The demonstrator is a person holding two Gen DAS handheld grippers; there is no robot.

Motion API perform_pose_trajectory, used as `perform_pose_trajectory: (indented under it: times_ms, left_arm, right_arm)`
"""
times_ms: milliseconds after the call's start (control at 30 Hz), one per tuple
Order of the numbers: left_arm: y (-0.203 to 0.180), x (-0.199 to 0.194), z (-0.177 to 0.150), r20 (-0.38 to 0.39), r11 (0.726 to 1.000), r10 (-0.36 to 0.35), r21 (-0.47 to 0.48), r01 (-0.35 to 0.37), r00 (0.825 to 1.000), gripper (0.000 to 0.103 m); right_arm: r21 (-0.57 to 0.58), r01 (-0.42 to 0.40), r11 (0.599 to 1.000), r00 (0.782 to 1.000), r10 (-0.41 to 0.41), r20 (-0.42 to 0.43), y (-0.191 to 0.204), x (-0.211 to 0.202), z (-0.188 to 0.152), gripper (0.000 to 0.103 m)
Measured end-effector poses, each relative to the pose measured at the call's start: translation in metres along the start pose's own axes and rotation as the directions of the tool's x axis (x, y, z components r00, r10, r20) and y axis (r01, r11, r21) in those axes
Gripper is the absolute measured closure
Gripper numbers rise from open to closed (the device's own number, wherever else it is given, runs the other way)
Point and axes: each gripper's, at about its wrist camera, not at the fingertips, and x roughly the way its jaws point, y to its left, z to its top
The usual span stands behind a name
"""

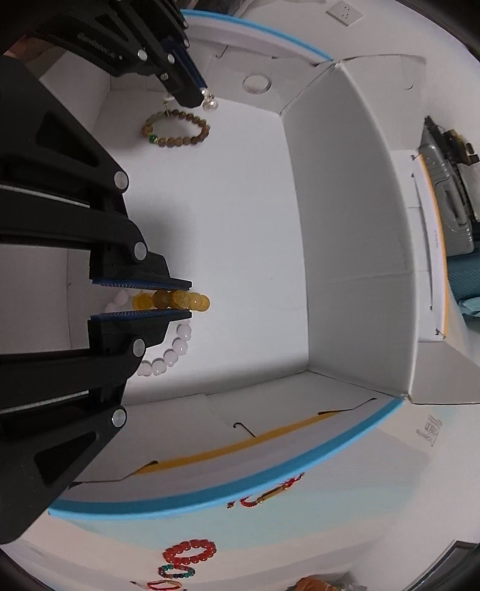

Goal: Organize jewelry
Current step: 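Open both grippers to drop the pearls and yellow bracelet into the box, then move both grippers back toward the red-string bracelets on the bed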

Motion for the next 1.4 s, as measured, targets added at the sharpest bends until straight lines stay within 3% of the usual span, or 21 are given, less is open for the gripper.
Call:
perform_pose_trajectory:
  times_ms: [433, 500, 567, 633, 700, 767, 1067, 1233, 1400]
  left_arm:
    - [-0.001, -0.005, 0.001, 0.013, 1.000, -0.005, 0.002, 0.005, 1.000, 0.088]
    - [0.000, -0.010, 0.000, 0.028, 1.000, 0.000, -0.002, 0.000, 1.000, 0.073]
    - [0.000, -0.019, -0.001, 0.061, 1.000, 0.016, 0.001, -0.016, 0.998, 0.066]
    - [-0.001, -0.029, -0.002, 0.087, 1.000, 0.029, 0.001, -0.029, 0.996, 0.056]
    - [-0.002, -0.038, -0.003, 0.124, 0.999, 0.033, 0.006, -0.034, 0.992, 0.029]
    - [-0.005, -0.047, -0.003, 0.164, 0.999, 0.048, 0.016, -0.051, 0.985, 0.019]
    - [-0.027, -0.070, -0.005, 0.236, 0.997, 0.058, 0.034, -0.068, 0.970, 0.006]
    - [-0.057, -0.080, -0.007, 0.257, 0.997, 0.023, 0.070, -0.042, 0.966, 0.006]
    - [-0.093, -0.082, -0.004, 0.269, 0.993, -0.021, 0.116, -0.010, 0.963, 0.006]
  right_arm:
    - [0.004, -0.017, 1.000, 1.000, 0.017, -0.011, 0.002, -0.003, -0.009, 0.091]
    - [-0.003, -0.021, 1.000, 1.000, 0.021, 0.004, 0.002, -0.009, -0.010, 0.081]
    - [-0.003, -0.014, 1.000, 0.999, 0.014, 0.034, 0.002, -0.018, -0.009, 0.057]
    - [0.001, -0.015, 1.000, 0.997, 0.015, 0.078, 0.000, -0.031, -0.010, 0.047]
    - [0.004, -0.014, 1.000, 0.993, 0.014, 0.117, -0.004, -0.044, -0.011, 0.040]
    - [-0.004, -0.005, 1.000, 0.986, 0.005, 0.166, -0.007, -0.058, -0.013, 0.032]
    - [0.023, 0.038, 0.999, 0.952, -0.043, 0.303, -0.034, -0.096, -0.016, 0.010]
    - [0.088, 0.034, 0.995, 0.934, -0.063, 0.352, -0.064, -0.115, -0.023, 0.008]
    - [0.136, 0.080, 0.987, 0.920, -0.126, 0.372, -0.102, -0.132, -0.035, 0.008]
